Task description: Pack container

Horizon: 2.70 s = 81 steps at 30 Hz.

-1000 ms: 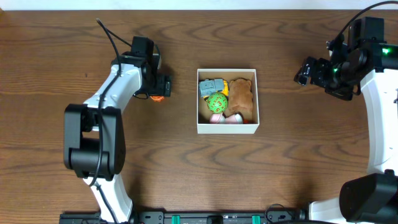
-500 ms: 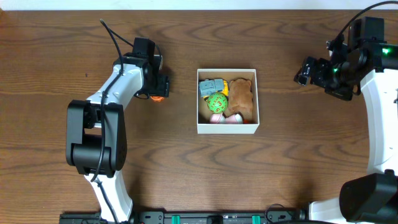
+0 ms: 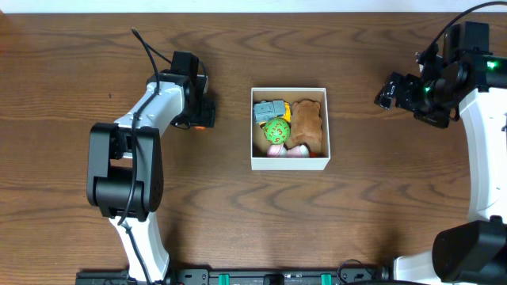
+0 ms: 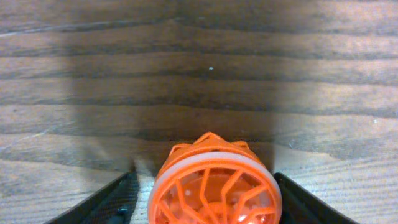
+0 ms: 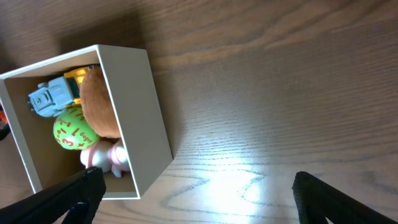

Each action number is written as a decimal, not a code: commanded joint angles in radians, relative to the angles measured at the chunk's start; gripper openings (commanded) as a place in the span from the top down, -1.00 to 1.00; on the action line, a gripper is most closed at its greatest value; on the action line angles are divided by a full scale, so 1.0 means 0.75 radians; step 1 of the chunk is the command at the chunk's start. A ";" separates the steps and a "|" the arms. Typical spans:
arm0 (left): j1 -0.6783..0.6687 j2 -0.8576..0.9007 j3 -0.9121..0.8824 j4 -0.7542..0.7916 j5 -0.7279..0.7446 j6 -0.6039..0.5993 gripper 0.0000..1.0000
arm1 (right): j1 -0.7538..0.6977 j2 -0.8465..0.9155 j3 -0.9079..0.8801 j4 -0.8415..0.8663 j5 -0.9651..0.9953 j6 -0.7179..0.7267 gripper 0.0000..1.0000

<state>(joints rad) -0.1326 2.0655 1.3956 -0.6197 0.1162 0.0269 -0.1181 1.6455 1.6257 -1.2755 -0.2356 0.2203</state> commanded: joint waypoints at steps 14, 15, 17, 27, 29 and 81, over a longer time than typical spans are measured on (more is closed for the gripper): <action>-0.004 -0.186 0.105 -0.229 0.005 0.009 0.00 | 0.012 0.008 -0.005 -0.001 -0.001 0.010 -0.98; -0.007 -0.216 0.120 -0.257 0.005 0.008 0.00 | 0.012 0.008 -0.005 0.000 -0.001 0.010 -0.99; -0.025 -0.289 0.162 -0.329 0.006 0.008 0.02 | 0.012 0.008 -0.005 0.001 -0.001 0.010 -0.98; -0.400 -0.575 0.242 -0.346 0.101 0.008 0.02 | 0.012 0.008 -0.005 0.009 -0.001 0.010 -0.98; -0.495 -0.561 0.238 -0.309 0.096 0.008 0.02 | 0.012 0.008 -0.005 0.009 -0.001 0.010 -0.99; -0.121 -1.052 0.420 -0.645 -0.576 -0.394 -0.96 | 0.037 -0.673 0.035 0.274 -0.320 -0.425 -0.99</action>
<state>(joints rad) -0.2638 1.2877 1.7061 -1.0801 -0.2867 -0.2367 -0.1009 1.2015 1.6405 -1.0679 -0.4461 -0.0643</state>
